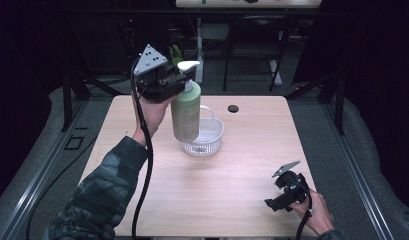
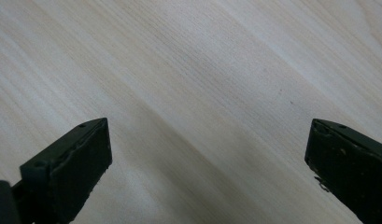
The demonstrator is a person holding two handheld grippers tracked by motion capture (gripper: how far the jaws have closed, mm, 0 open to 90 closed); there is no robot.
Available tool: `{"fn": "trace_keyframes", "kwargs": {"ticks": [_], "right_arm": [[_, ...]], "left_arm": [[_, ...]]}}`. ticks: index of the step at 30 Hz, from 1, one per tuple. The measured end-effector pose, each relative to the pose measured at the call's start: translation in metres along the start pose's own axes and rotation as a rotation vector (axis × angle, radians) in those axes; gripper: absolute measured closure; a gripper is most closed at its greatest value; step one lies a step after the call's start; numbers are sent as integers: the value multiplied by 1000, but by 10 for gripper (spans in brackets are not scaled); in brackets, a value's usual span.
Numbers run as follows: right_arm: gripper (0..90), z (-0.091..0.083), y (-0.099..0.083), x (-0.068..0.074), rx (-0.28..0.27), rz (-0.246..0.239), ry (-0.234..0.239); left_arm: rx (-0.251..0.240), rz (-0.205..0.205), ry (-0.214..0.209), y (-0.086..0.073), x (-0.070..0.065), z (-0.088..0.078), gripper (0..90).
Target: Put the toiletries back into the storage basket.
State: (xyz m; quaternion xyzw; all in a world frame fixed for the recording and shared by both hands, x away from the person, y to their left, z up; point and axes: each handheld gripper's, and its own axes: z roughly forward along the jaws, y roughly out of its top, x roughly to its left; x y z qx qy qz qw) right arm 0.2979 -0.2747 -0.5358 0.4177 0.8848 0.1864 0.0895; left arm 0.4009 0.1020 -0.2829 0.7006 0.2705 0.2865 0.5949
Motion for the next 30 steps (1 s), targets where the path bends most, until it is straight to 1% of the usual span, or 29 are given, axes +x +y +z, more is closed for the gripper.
{"fn": "trace_keyframes", "kwargs": {"ticks": [2, 16, 23, 30], "right_arm": [[1, 0, 0, 0, 0, 1, 1], [2, 0, 0, 0, 1, 0, 3], [4, 1, 0, 0, 3, -2, 3], [4, 0, 0, 0, 2, -2, 1]], "left_arm": [[-4, 1, 1, 1, 0, 2, 672], [9, -7, 4, 3, 3, 21, 672], [14, -1, 8, 5, 4, 31, 671], [21, 0, 15, 3, 6, 39, 671]]}}
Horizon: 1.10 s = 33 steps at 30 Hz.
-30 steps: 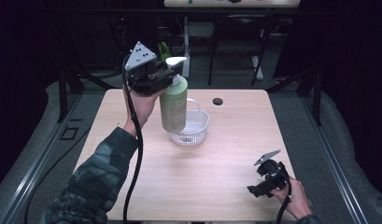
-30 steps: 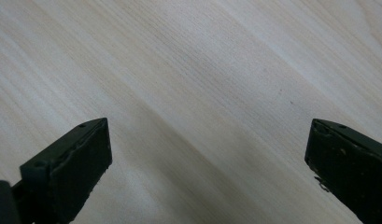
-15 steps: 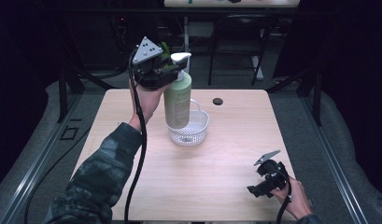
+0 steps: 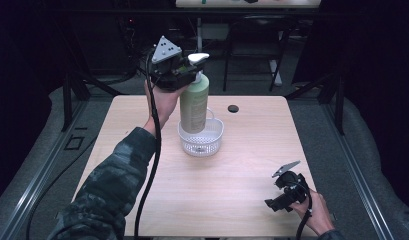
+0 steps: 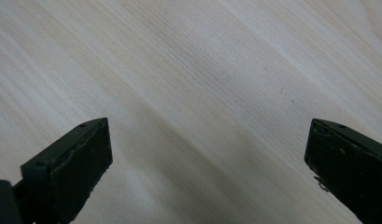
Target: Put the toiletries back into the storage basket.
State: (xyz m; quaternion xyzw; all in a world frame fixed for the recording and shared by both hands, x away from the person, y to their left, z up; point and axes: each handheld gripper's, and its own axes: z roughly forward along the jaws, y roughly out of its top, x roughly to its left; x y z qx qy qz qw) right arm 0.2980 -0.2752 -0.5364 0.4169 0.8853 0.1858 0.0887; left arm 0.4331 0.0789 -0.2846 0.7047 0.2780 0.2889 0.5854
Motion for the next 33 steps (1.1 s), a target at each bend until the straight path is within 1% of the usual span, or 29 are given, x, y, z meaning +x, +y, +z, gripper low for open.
{"fn": "trace_keyframes", "kwargs": {"ticks": [17, 27, 33], "right_arm": [[5, 0, 0, 0, 4, -5, 1], [5, 0, 0, 1, 8, -6, -3], [6, 0, 0, 1, 13, -6, -1]], "left_arm": [[4, -12, 16, -2, 3, 16, 671], [19, -18, 19, -8, 3, 25, 672], [20, -23, 27, -13, 4, 30, 672]]}}
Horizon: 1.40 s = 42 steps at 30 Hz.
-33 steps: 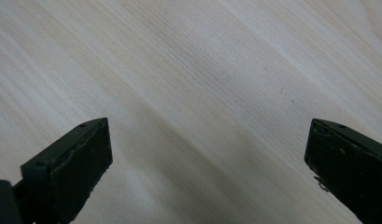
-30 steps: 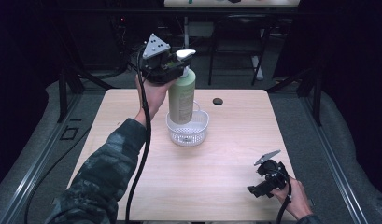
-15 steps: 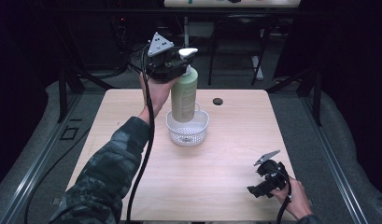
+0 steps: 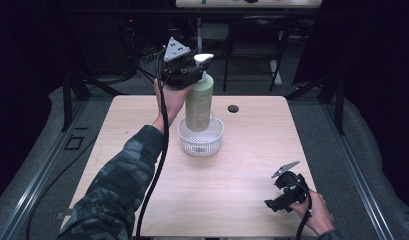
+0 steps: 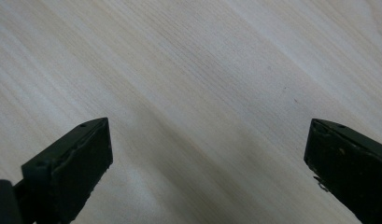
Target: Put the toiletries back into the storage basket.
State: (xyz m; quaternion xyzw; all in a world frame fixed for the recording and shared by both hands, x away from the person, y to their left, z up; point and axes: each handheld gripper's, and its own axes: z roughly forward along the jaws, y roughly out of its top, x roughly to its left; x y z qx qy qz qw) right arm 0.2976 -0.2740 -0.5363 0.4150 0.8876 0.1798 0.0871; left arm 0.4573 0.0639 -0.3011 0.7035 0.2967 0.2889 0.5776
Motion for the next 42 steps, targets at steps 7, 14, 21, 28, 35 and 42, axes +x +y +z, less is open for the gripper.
{"fn": "trace_keyframes", "kwargs": {"ticks": [7, 14, 21, 28, 35, 42], "right_arm": [[6, 0, 0, 0, 0, -1, -1], [5, 0, 0, 0, -3, -10, 3], [5, 0, 0, 1, -3, -2, 7], [5, 0, 0, 1, -4, -5, 7], [5, 0, 0, 1, -3, -6, 6], [5, 0, 0, 0, -4, -5, 8]], "left_arm": [[6, -25, 5, -9, 3, 6, 672], [8, -39, 10, -17, 4, 10, 672], [8, -53, 13, -26, 3, 15, 672], [19, -52, 11, -34, 2, 18, 672], [5, -68, 17, -44, 5, 20, 672], [25, -80, 22, -53, 6, 24, 672]]}}
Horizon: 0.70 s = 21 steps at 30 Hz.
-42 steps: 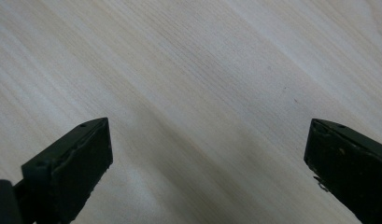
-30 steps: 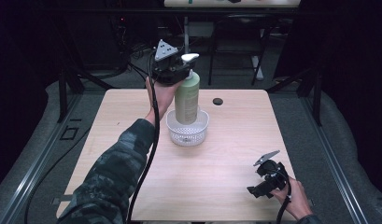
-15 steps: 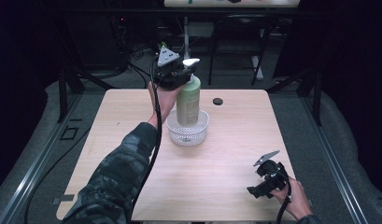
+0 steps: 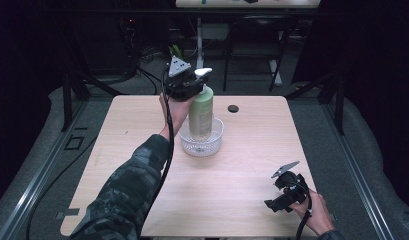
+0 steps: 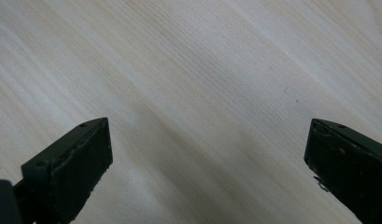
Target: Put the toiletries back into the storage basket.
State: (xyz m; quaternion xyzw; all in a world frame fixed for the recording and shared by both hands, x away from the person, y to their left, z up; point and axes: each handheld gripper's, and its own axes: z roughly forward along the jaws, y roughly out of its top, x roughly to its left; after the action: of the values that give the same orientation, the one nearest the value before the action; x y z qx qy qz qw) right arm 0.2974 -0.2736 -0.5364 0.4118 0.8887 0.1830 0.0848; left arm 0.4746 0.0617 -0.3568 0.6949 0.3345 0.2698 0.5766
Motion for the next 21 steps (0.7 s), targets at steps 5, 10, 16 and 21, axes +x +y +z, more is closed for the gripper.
{"fn": "trace_keyframes", "kwargs": {"ticks": [5, 10, 16, 21], "right_arm": [[6, 0, 0, 0, 1, 3, -1], [6, 0, 0, 0, 0, 0, -1], [6, 0, 0, 0, -1, -2, -1], [5, -1, 0, -1, -1, -9, -12]], "left_arm": [[7, -10, 1, -5, 1, 2, 672], [-1, -19, 4, -8, 2, 3, 672], [6, -20, 3, -11, 1, 5, 672], [8, -26, 7, -16, 0, 7, 672]]}}
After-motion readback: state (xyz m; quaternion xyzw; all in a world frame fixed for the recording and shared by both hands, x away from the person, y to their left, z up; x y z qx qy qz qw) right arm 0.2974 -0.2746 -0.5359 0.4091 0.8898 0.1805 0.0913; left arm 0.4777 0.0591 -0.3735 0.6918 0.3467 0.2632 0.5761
